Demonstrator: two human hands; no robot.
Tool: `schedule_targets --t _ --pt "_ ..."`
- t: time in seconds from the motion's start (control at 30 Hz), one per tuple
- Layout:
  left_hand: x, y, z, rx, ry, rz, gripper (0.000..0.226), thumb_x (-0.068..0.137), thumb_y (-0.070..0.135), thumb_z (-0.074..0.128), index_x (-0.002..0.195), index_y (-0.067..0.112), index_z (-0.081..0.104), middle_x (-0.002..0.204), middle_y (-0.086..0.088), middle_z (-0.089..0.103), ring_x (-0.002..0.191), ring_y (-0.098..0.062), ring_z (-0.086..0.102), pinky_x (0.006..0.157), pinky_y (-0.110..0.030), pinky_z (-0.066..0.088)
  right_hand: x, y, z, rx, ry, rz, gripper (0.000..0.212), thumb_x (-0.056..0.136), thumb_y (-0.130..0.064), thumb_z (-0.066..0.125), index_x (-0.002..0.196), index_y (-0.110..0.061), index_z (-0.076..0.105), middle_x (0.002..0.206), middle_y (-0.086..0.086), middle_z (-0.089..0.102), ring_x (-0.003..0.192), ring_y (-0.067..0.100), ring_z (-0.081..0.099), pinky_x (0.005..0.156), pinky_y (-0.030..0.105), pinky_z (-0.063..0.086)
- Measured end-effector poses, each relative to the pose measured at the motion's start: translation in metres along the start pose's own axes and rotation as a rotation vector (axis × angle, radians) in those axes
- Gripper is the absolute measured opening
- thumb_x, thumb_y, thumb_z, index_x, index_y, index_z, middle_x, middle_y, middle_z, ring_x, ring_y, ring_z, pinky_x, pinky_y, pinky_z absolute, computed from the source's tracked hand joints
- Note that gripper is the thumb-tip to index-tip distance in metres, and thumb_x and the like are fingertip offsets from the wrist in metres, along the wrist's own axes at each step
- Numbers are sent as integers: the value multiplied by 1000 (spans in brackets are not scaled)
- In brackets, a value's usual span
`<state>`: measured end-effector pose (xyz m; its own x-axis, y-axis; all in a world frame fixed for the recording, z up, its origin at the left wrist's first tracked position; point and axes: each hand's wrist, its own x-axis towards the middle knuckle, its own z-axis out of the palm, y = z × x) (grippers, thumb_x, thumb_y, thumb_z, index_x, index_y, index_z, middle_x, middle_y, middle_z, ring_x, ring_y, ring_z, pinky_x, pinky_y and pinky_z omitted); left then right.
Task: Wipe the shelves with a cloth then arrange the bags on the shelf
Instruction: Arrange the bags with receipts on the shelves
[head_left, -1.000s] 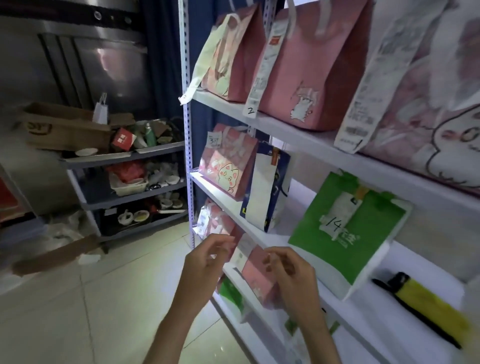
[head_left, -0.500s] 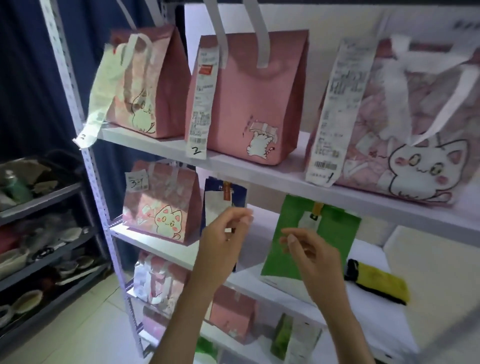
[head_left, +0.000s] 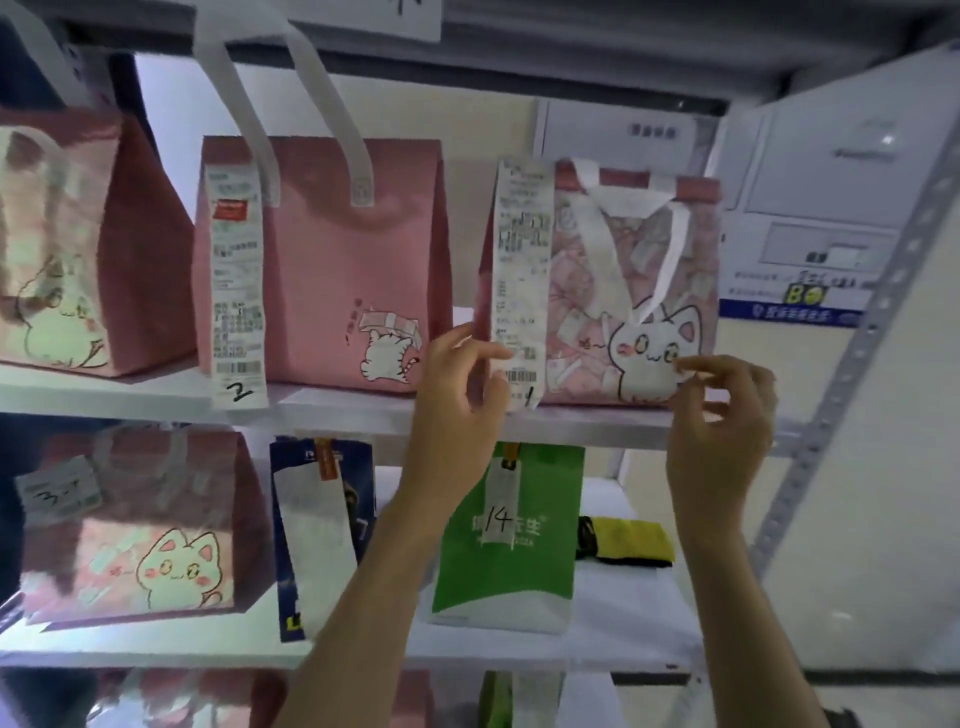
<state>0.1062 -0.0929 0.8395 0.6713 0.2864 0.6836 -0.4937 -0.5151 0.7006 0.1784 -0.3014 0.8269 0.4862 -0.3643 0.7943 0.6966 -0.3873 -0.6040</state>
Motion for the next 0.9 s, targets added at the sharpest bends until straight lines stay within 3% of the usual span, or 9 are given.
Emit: schedule_targets --t 0.1,0.17,0.23,0.3,0.47,0.57,0.7,0.8,0.9 --pt "6 -1 4 -8 -49 -43 18 100 24 56 116 27 63 136 16 45 126 7 47 113 -19 37 17 11 3 -78 -74 90 26 95 -14 62 119 -22 64 131 3 55 128 23 50 105 49 47" --pt "8 0 6 -50 -72 -70 22 100 23 55 120 27 61 135 14 53 125 -3 54 110 -31 48 26 12 5 -12 -165 201 32 97 -15 62 127 -22 57 121 -4 60 118 16 58 98 38 50" --pt "8 6 8 -89 -74 -94 22 101 19 55 120 26 61 133 11 59 123 -5 57 102 -23 53 33 9 3 85 -157 262 36 96 -18 64 129 -23 52 109 -11 64 102 9 66 88 39 58" --pt "4 14 10 -101 -21 -105 20 101 19 56 118 26 62 128 10 62 117 -5 61 96 -20 55 37 5 -6 147 -89 258 37 96 -22 66 130 -22 53 106 -8 67 98 13 69 81 38 62" --pt "-26 48 17 -331 167 -131 26 98 18 64 122 25 55 112 6 71 97 -9 72 75 -19 59 35 -8 -50 358 68 185 5 98 -30 68 100 -28 71 87 -3 71 77 8 67 65 22 57" --pt "-50 74 18 -452 268 -178 39 95 24 68 131 22 52 108 0 74 91 -16 75 69 -26 62 24 -14 -81 397 68 155 12 99 -28 66 99 -18 71 80 -5 68 73 5 63 64 21 54" --pt "-78 97 9 -393 232 -239 22 93 34 65 108 19 71 90 -2 77 77 -25 76 63 -42 63 3 -30 -116 442 6 166 9 102 -20 61 96 -17 67 80 -7 67 74 6 64 61 16 54" --pt "-102 105 -6 -338 275 -228 17 94 32 65 100 19 74 84 -1 77 69 -19 74 54 -32 59 -16 -45 -134 455 -79 183 12 102 -18 59 92 -21 66 78 -11 70 72 3 65 58 15 54" --pt "-127 102 -32 -284 348 -265 17 95 31 64 100 18 73 85 -1 77 66 -17 74 50 -27 58 -38 -59 -139 467 -234 212 12 97 -25 60 94 -17 68 86 -2 75 75 11 72 57 21 59"
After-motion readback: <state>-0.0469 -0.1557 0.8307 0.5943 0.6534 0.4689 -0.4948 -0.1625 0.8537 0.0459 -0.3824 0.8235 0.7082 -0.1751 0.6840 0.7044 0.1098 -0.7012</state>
